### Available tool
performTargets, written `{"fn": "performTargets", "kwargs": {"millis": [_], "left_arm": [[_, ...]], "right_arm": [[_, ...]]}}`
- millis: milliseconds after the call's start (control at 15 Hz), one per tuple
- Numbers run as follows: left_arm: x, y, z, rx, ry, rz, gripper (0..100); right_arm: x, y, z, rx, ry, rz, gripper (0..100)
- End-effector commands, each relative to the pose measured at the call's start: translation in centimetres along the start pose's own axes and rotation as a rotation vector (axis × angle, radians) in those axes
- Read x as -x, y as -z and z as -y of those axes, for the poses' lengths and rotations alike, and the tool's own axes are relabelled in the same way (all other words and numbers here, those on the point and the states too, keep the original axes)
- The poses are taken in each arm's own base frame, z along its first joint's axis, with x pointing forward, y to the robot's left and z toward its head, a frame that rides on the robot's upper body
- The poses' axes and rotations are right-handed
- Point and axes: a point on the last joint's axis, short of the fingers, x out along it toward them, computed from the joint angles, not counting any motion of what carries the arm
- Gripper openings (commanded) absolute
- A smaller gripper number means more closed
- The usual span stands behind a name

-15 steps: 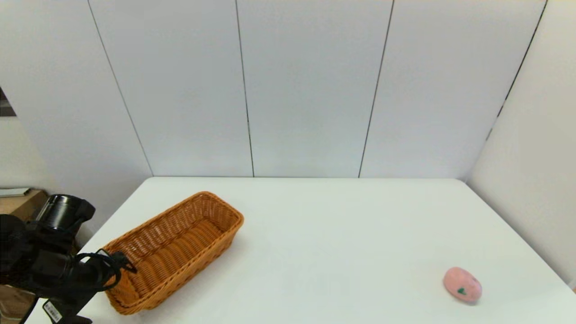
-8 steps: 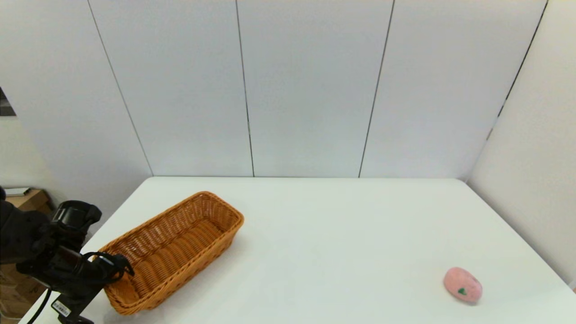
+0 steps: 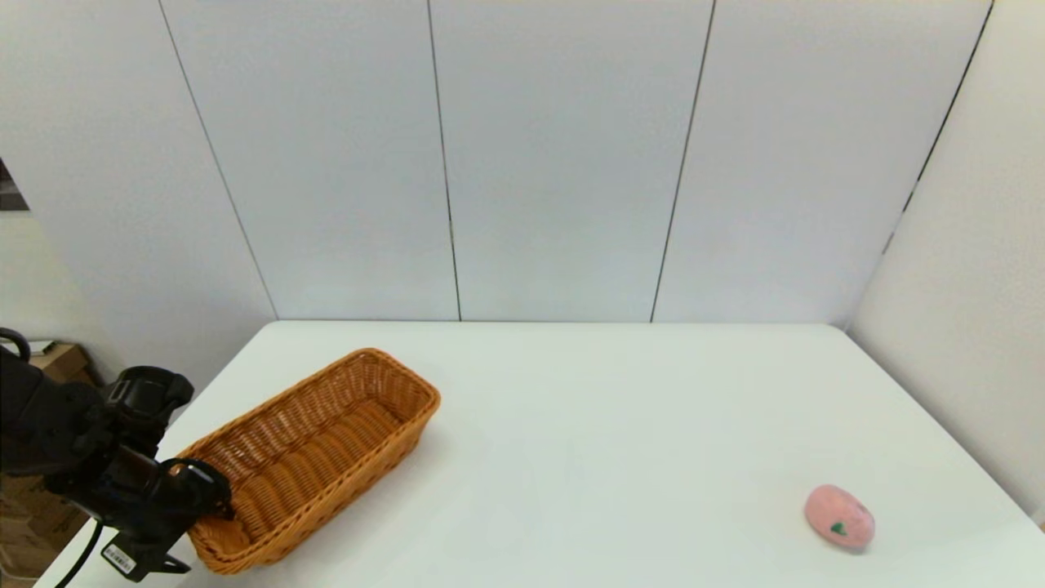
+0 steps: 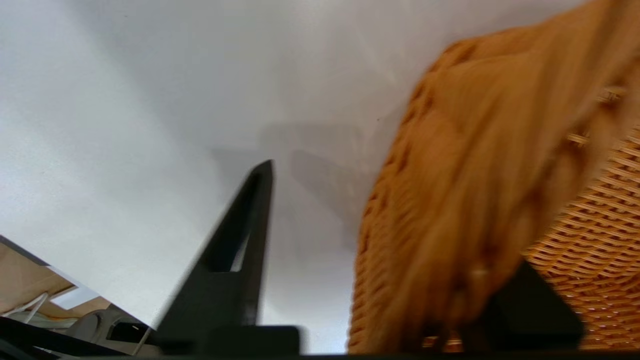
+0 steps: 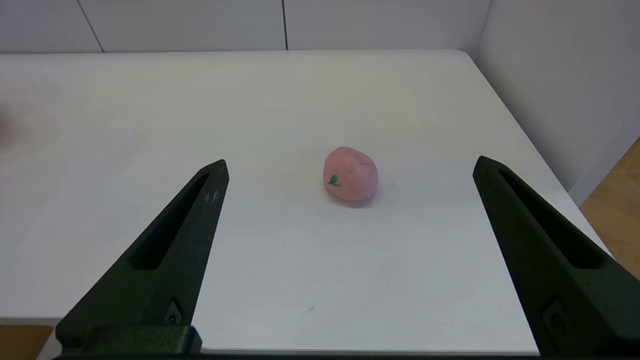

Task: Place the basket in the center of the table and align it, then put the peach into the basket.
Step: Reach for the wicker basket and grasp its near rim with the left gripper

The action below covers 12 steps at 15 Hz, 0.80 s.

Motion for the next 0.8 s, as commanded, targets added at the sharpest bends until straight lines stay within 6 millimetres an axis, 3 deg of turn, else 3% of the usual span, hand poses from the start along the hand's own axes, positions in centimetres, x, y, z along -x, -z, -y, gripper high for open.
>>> {"fn": "performTargets", "kwargs": {"millis": [67, 267, 467, 667, 800], "left_arm": [[0.2, 0.0, 0.0, 0.007, 0.004, 0.004, 0], [1.0, -0.1, 0.3, 0.001, 0.068, 0.040, 0], [4.1, 0.3, 0.4, -0.083, 0.167, 0.105, 0], [8.0, 1.9, 0.5, -0.180, 0.321, 0.147, 0], [9.8, 4.4, 1.1, -0.312, 0.408, 0.144, 0]], "right_arm": [[0.0, 0.0, 0.0, 0.000, 0.000, 0.002, 100], [0.0, 0.0, 0.0, 0.000, 0.000, 0.002, 100], [0.0, 0.0, 0.0, 0.000, 0.000, 0.002, 100], [0.0, 0.0, 0.0, 0.000, 0.000, 0.002, 100], [0.0, 0.0, 0.0, 0.000, 0.000, 0.004, 100]]}}
